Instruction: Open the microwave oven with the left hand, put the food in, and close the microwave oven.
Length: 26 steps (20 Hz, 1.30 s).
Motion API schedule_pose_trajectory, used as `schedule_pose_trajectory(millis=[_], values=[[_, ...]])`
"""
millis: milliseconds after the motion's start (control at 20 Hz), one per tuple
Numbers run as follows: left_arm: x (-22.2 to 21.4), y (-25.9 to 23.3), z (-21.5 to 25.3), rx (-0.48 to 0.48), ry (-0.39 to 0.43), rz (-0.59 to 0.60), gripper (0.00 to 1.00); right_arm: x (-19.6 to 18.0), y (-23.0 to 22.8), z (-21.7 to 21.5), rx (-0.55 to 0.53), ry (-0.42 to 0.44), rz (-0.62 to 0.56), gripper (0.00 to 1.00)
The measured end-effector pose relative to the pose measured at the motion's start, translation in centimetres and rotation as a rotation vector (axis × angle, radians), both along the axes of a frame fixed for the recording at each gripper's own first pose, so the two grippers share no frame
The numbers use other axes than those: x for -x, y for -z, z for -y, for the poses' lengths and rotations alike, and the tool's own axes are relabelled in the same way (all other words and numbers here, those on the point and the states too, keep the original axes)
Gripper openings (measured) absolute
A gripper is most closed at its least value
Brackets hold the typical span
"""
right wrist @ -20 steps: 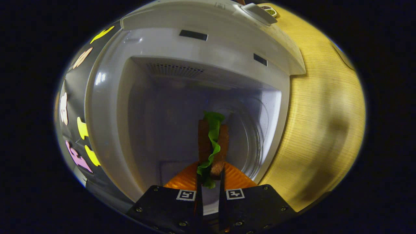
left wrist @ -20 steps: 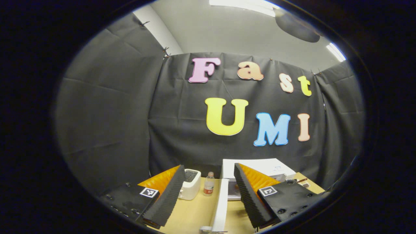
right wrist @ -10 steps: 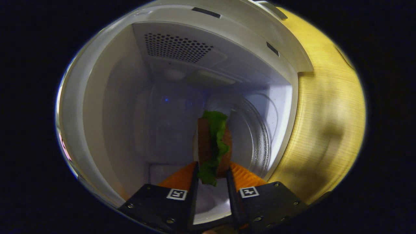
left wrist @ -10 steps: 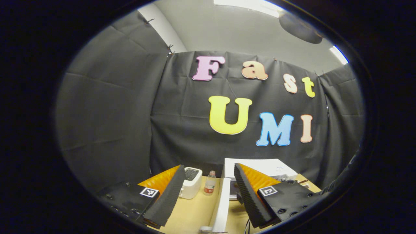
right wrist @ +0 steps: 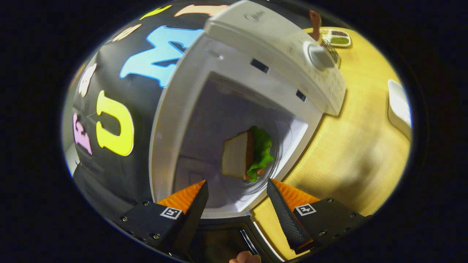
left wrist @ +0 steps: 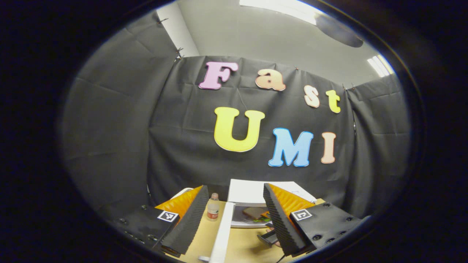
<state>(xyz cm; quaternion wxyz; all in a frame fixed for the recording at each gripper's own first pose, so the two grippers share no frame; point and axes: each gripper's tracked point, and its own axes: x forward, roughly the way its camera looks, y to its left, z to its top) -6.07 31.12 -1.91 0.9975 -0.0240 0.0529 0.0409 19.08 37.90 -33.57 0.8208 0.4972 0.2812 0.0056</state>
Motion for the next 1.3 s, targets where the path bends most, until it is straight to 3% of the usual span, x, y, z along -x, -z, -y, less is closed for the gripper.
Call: schedule_pose_trajectory(millis=[150,400,550,650,750,1000,1300], values=[[-0.8,0.4,2.8,-0.009,0.041,-0.001,0.96,3.1,-3.9,3.6,0.172,-0.07,0.101,0.97],[-2.0,2.4,7.3,-0.031,0.111,-0.021,0.96,7.0,-11.9,10.2,0.599,-0.2,0.344,0.96],[-2.5,3.2,9.9,-0.033,0.148,-0.017,0.97,9.7,-16.4,14.3,0.816,-0.229,0.442,0.97],[-2.7,3.6,11.7,-0.025,0.167,-0.014,0.95,11.5,-19.5,16.8,0.933,-0.198,0.514,0.96],[-3.0,3.9,13.3,-0.032,0.186,-0.008,0.97,13.0,-22.4,18.3,0.98,-0.155,0.561,0.96],[-3.4,3.8,16.0,-0.075,0.209,0.007,0.97,16.3,-26.5,21.8,0.987,-0.018,0.543,0.96],[-3.1,3.8,17.8,-0.1,0.213,0.01,0.96,16.4,-27.6,23.1,0.941,-0.014,0.572,0.96]])
